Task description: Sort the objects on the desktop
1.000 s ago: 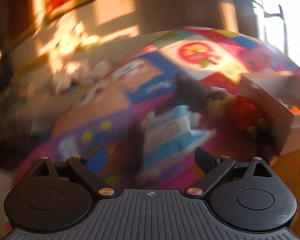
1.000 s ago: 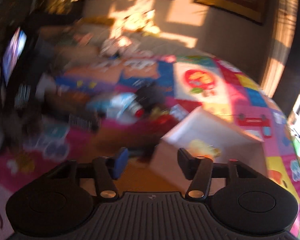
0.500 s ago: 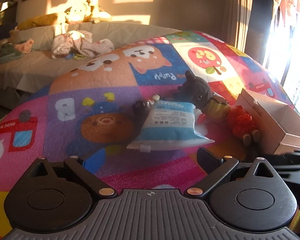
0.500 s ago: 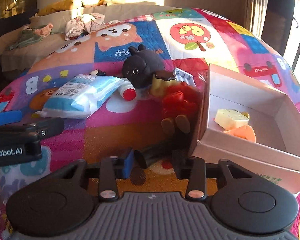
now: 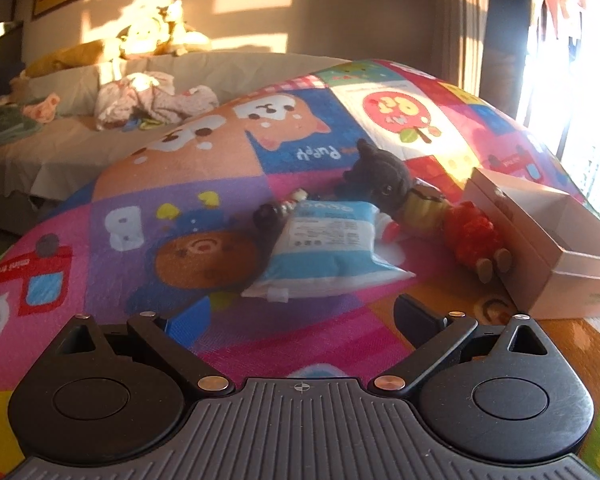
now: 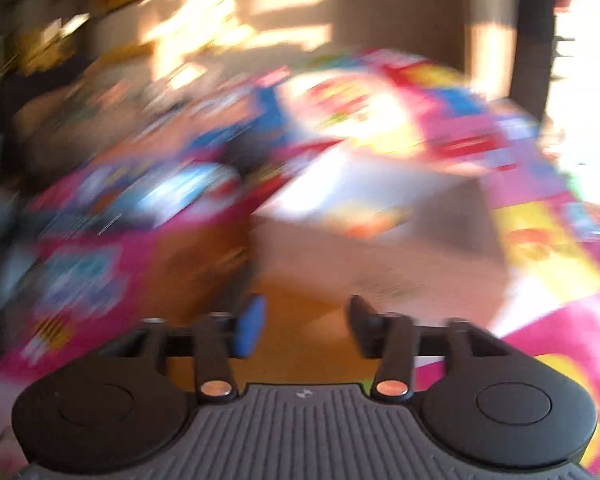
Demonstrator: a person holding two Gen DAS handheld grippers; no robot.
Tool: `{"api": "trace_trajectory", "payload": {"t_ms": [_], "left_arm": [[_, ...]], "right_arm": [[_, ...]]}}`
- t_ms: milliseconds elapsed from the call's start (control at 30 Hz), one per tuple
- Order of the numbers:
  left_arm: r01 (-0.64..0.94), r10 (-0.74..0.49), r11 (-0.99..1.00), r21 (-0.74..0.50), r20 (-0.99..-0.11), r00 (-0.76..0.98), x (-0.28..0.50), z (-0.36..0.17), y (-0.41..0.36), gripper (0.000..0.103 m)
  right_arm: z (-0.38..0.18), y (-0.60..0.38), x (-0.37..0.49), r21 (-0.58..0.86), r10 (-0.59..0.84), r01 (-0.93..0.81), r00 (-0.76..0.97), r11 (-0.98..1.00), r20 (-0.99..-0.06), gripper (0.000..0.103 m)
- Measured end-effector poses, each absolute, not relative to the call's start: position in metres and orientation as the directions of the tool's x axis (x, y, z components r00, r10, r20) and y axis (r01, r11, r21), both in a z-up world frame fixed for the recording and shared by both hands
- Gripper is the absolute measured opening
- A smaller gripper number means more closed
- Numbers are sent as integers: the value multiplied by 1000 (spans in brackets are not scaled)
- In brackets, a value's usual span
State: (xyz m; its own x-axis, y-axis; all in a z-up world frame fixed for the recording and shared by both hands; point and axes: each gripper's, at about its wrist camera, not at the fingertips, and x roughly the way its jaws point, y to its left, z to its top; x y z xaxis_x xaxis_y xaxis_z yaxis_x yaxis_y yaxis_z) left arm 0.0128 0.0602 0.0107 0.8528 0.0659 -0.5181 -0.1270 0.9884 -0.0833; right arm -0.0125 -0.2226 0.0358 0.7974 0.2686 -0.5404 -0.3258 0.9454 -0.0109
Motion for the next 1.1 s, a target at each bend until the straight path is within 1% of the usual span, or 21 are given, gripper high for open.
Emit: {"api": "trace_trajectory", "payload": {"t_ms": [33, 100, 167, 233, 267, 300, 333, 367, 500, 633, 700, 767, 800, 867, 900, 933, 967, 1000, 1033, 1067, 1100], "left_arm": [[-118, 58, 990, -83, -518, 854, 12, 11, 59, 101], [-91, 36, 993, -80, -517, 855, 12, 11, 57, 101], [-60, 14, 996, -72, -514, 858, 12, 12, 55, 101], [-27, -8, 998, -59, -518, 856, 14, 14, 52, 101], [-14, -11, 999, -44, -519, 855, 17, 15, 50, 101], [-11, -3, 1000, -23, -516, 856, 20, 17, 48, 102], [-11, 8, 1000, -3, -511, 860, 23, 19, 47, 102], [-9, 15, 1000, 14, -504, 864, 27, 21, 45, 102], [-17, 74, 993, 120, -495, 866, 51, 23, 35, 102], [2, 108, 979, 204, -528, 842, 77, 17, 22, 103], [-5, 126, 975, 220, -537, 834, 86, 15, 20, 102], [-18, 125, 980, 196, -549, 826, 94, 15, 22, 100], [-19, 116, 984, 175, -559, 821, 97, 16, 25, 92], [-38, 121, 987, 159, -557, 822, 99, 18, 28, 87], [-44, 129, 985, 166, -548, 826, 99, 20, 29, 78], [-45, 133, 984, 173, -543, 829, 97, 21, 29, 73], [-40, 128, 984, 172, -539, 833, 94, 23, 29, 72], [-32, 119, 985, 168, -535, 836, 89, 26, 29, 55], [-25, 113, 985, 171, -530, 840, 83, 28, 28, 35], [-4, 91, 987, 163, -527, 845, 75, 31, 27, 34], [24, 51, 991, 133, -532, 845, 65, 34, 27, 30]], "right_arm": [[39, -236, -6, 4, 222, -256, 828, 967, -514, 67], [40, -259, 6, 25, 131, -135, 874, 990, -467, 83], [36, -277, 20, 46, 59, -43, 894, 998, -445, 86], [31, -293, 38, 114, 74, -21, 873, 993, -482, 87], [29, -300, 47, 182, 115, -26, 858, 983, -500, 90], [28, -305, 54, 243, 161, -37, 842, 969, -516, 90], [27, -305, 62, 298, 218, -60, 818, 953, -532, 95], [28, -303, 64, 318, 232, -63, 816, 946, -529, 98], [28, -279, 64, 288, 282, -150, 818, 946, -501, 97], [34, -258, 41, 157, 229, -177, 870, 972, -437, 97], [35, -252, 24, 99, 219, -195, 887, 976, -408, 97], [35, -249, 8, 76, 238, -227, 885, 971, -400, 97], [34, -247, 0, 69, 255, -248, 878, 966, -405, 97], [31, -244, -12, 57, 287, -291, 858, 955, -427, 97], [29, -241, -17, 47, 299, -310, 847, 950, -439, 97], [28, -237, -20, 34, 311, -332, 836, 943, -453, 97], [27, -232, -23, 20, 323, -354, 826, 935, -462, 97], [27, -227, -25, 4, 335, -376, 819, 926, -466, 97], [26, -222, -26, -10, 345, -395, 813, 919, -469, 97], [27, -216, -26, -19, 357, -415, 805, 910, -473, 97], [27, -210, -26, -20, 372, -434, 795, 901, -479, 93]]}}
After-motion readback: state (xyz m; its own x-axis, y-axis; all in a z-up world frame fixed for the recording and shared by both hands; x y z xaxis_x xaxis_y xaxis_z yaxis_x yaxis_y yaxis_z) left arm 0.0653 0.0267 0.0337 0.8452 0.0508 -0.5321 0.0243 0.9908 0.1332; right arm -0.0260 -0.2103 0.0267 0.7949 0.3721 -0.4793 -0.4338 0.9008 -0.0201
